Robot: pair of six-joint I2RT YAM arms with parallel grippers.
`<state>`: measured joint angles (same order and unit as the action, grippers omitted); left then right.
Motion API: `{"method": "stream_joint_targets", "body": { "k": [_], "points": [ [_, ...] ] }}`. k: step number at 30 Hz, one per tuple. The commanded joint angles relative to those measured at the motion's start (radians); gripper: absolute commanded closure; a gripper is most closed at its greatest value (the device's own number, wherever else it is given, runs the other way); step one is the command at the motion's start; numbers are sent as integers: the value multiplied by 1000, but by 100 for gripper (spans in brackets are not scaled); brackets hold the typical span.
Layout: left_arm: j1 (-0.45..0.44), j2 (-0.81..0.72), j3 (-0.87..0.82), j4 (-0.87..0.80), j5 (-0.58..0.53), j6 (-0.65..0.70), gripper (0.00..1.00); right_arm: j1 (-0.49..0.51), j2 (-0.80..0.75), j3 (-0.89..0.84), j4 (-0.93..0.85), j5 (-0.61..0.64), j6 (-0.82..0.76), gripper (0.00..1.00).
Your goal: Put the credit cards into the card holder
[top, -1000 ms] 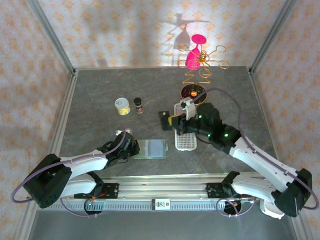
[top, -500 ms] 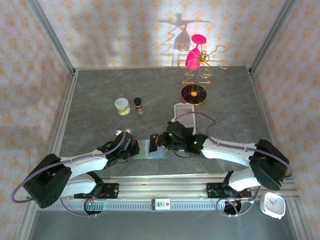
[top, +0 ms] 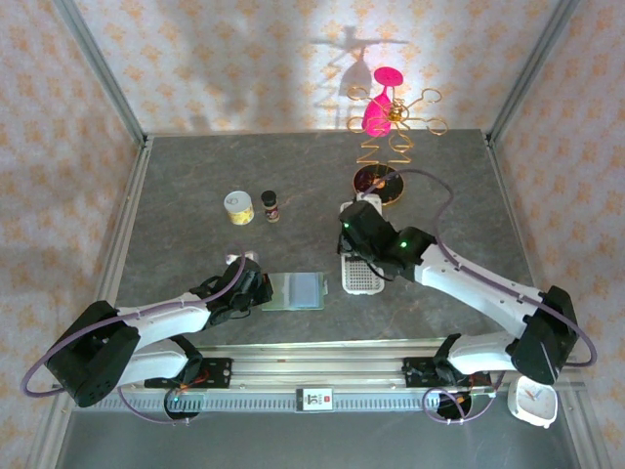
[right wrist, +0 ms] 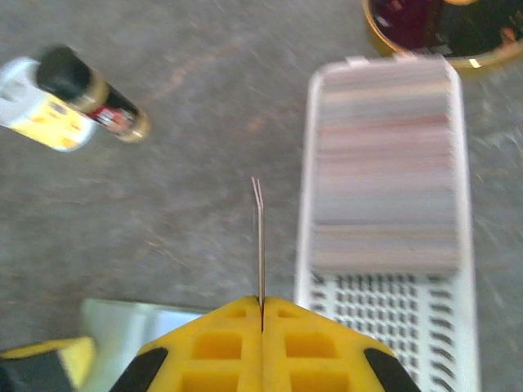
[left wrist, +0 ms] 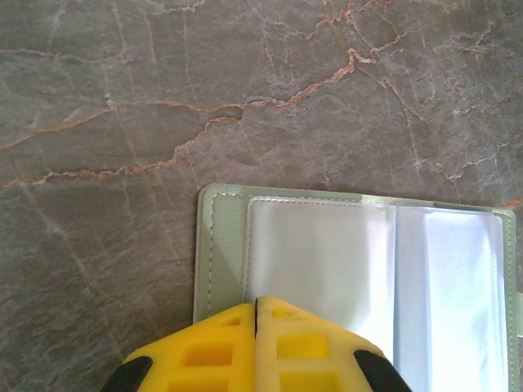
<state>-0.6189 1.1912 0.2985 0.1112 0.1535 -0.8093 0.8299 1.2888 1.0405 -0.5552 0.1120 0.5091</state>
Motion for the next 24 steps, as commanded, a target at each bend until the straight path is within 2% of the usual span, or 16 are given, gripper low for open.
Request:
{"method": "stream_joint_targets", "body": {
  "k": [1,8,24],
  "points": [
    [4,0,2,-67,1,17,100,9,9,-80,-126,-56,64,100],
    [4,9,3,-70,1,31,100,10,-29,-184,-108,-2,143,100],
    [3,37,7,-48,12,25,100,-37,58,-159,-178,105,101,100]
  ]
}}
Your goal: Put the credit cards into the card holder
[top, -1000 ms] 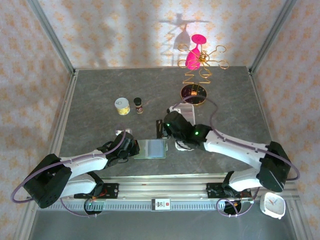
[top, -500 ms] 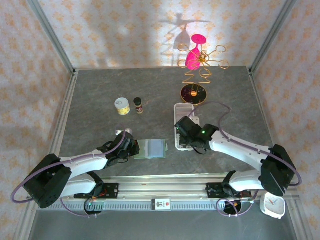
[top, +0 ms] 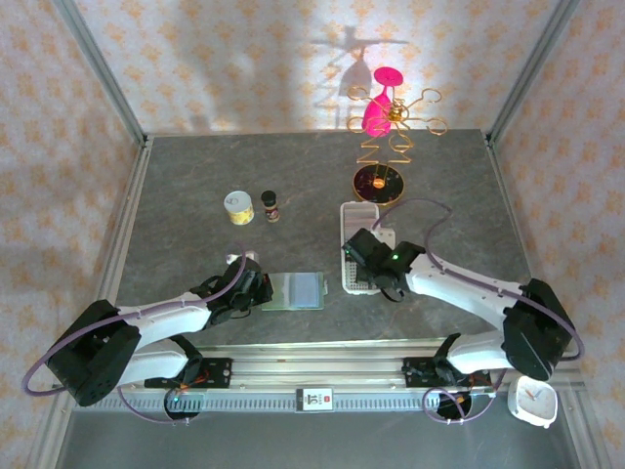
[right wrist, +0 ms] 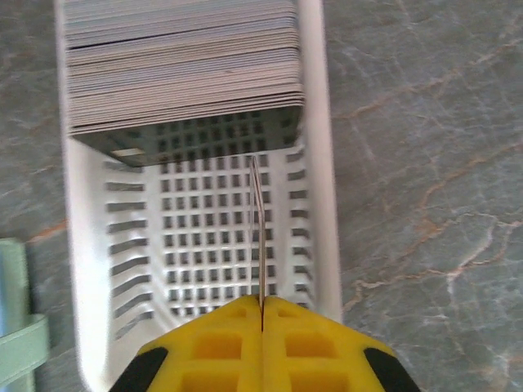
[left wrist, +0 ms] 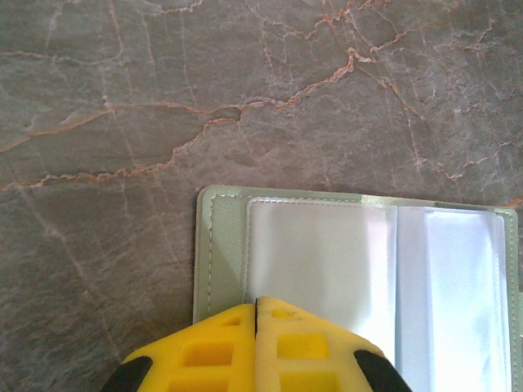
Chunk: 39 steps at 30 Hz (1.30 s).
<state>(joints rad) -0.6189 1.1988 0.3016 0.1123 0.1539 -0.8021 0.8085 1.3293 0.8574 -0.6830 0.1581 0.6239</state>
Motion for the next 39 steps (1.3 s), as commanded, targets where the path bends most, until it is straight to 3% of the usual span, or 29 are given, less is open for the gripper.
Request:
{"method": "stream_joint_targets", "body": {
  "k": [1,4,16,18,22,31,35,36,39],
  "points": [
    [4,30,5,-51,12,20,100,-22,24,29,-53,62,-18,100],
    [4,29,6,-51,12,19,100,-31,46,43,-55,71,-33,100],
    [4,33,8,-45,13,15,100,-37,144,69,-74,118,-53,81],
    [3,33,9,-45,15,15,100,-37,159,71,-75,125,-53,74],
    [4,32,13,-47,15,17,100,-37,187,74,-69,125,-61,71],
    [4,41,14,-39,17,19,100,-50,172,62,-5,87,-81,35],
    [4,44,18,-39,19,26,100,-67,144,66,55,77,-212,26],
    [4,42,19,-41,19,29,100,-74,135,69,74,81,-270,22],
    [4,38,24,-55,15,34,100,-95,87,63,140,117,-486,20]
  ]
}}
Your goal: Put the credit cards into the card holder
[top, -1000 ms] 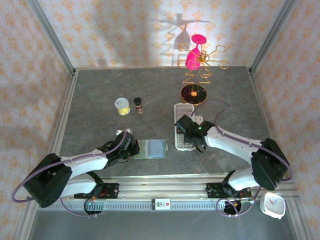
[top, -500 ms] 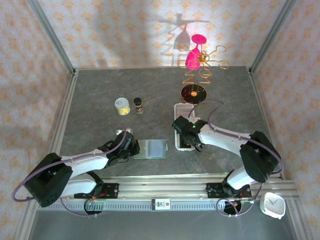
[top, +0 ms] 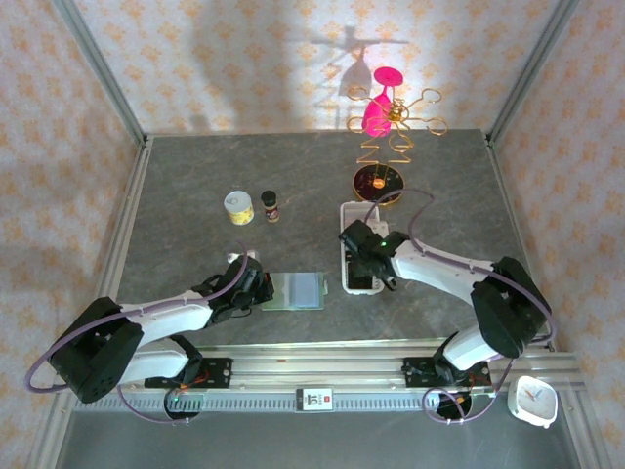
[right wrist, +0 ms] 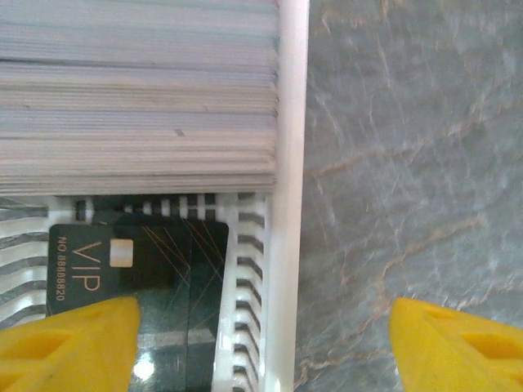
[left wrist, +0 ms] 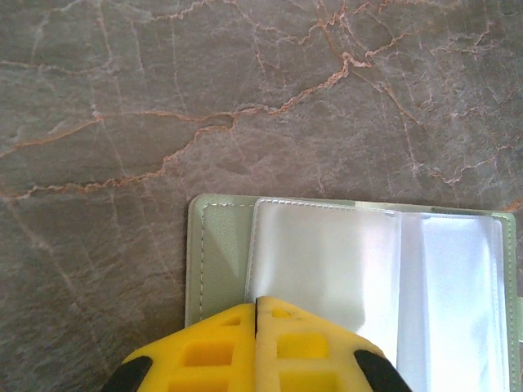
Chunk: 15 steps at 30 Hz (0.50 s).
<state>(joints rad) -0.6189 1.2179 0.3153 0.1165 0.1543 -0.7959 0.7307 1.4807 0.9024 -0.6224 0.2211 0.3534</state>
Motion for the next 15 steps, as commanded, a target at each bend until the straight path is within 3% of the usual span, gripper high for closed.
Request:
{"method": "stream_joint_targets", "body": {
  "k": [1,6,9,11,15],
  "points": [
    [4,16,10,-62,13,29,100,-23,-88,9,112,42,-303,18],
    [4,6,2,-58,13,26,100,-26,-241,-71,209,-183,-878,7],
    [4,4,1,-57,12,24,100,-27,-356,-174,316,-162,-1165,0],
    [4,1,0,-58,11,26,100,-40,-385,-215,363,-141,-1304,0],
    [3,-3,-4,-55,11,27,100,-114,-345,-204,312,-238,-1482,1]
  ]
}}
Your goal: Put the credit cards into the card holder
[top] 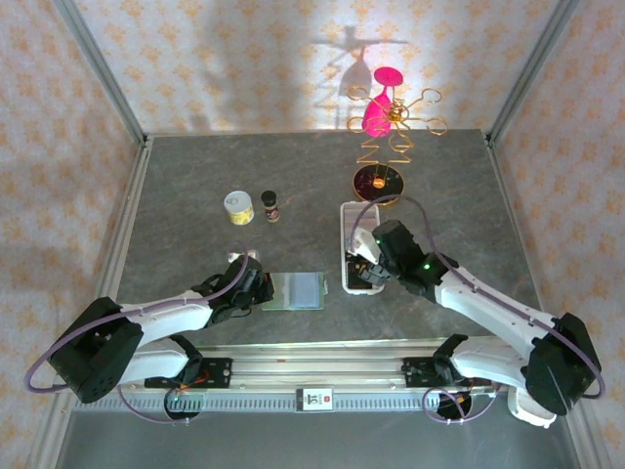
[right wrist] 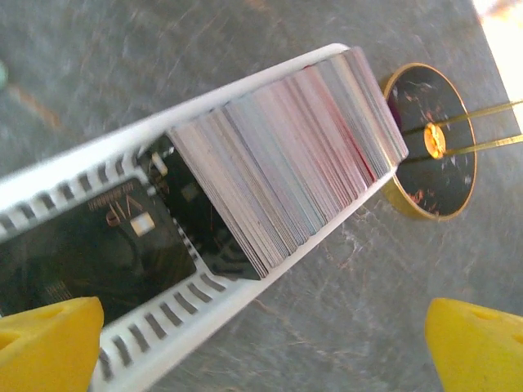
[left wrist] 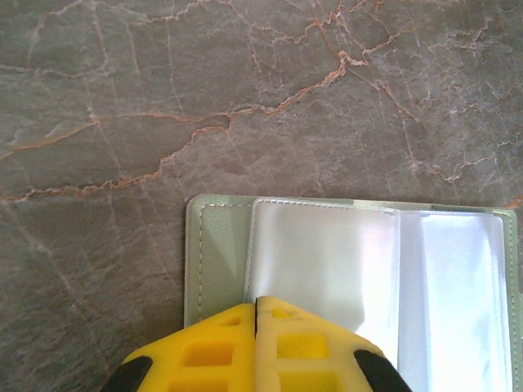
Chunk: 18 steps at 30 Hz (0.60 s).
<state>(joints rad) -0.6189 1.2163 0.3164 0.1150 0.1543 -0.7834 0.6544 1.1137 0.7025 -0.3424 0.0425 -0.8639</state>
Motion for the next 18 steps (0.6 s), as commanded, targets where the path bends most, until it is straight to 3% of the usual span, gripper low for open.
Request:
{"method": "stream_joint_targets", "body": {
  "k": [1,18],
  "points": [
    [4,-2,-5,-55,11,15,100,-51,32,-6,48,-72,-284,2],
    [4,9,6,-51,16,16,100,-87,261,19,268,-136,-444,10]
  ]
}}
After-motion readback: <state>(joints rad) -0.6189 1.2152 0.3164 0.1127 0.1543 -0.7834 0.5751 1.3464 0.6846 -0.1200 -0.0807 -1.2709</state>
